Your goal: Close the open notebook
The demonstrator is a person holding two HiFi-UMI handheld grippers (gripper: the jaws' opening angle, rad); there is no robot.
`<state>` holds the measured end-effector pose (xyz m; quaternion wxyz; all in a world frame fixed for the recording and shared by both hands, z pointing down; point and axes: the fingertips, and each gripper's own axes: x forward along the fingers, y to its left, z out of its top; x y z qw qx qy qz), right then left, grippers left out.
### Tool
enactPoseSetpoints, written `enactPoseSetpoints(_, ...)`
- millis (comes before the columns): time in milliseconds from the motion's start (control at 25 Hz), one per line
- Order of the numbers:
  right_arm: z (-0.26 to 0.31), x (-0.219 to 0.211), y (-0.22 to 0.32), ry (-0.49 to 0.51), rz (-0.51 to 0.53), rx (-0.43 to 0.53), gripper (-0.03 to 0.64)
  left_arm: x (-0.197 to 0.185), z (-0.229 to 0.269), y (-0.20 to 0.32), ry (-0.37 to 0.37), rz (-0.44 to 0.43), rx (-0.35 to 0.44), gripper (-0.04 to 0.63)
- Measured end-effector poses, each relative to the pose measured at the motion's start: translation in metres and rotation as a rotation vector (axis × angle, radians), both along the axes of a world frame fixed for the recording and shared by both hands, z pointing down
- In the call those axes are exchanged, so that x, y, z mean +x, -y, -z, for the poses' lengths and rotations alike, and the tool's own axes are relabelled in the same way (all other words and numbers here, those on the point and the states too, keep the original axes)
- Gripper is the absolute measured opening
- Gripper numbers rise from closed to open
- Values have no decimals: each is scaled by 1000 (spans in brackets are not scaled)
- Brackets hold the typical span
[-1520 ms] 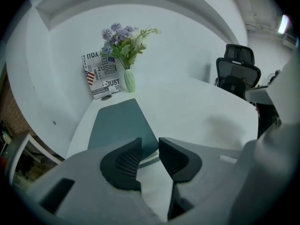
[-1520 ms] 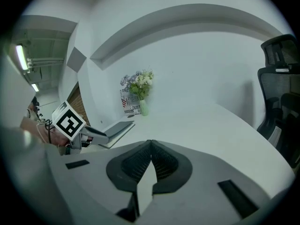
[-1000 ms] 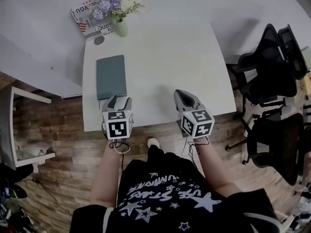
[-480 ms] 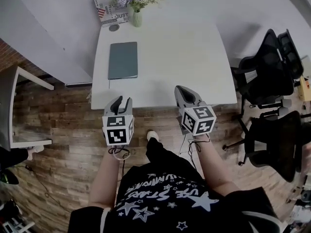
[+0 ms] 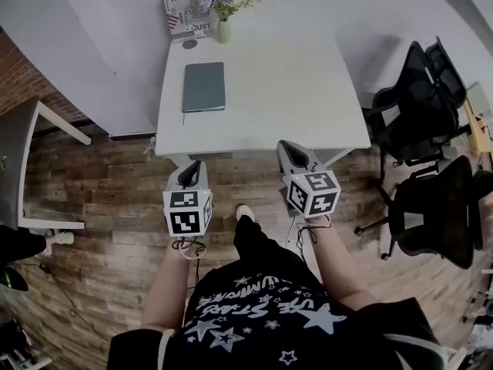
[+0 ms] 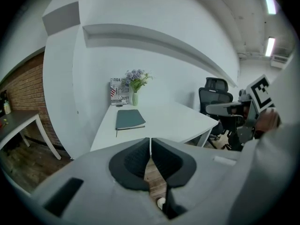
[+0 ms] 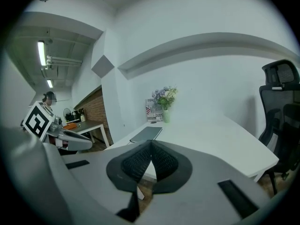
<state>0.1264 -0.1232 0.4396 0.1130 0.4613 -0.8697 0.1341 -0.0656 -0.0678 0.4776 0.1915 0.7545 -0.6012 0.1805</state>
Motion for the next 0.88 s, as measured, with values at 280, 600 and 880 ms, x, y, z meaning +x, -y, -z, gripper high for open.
enactPoseSetpoints(280, 5, 3, -55, 4, 7, 16, 2, 8, 11, -63, -20, -25, 29, 20)
enactPoseSetpoints(600, 5, -9, -128, 2, 40, 14, 2, 2, 21, -140, -40, -9, 78, 20)
enactPoseSetpoints(880, 0, -10, -177, -4, 43, 7, 2, 1, 20, -185, -40, -1, 105, 20)
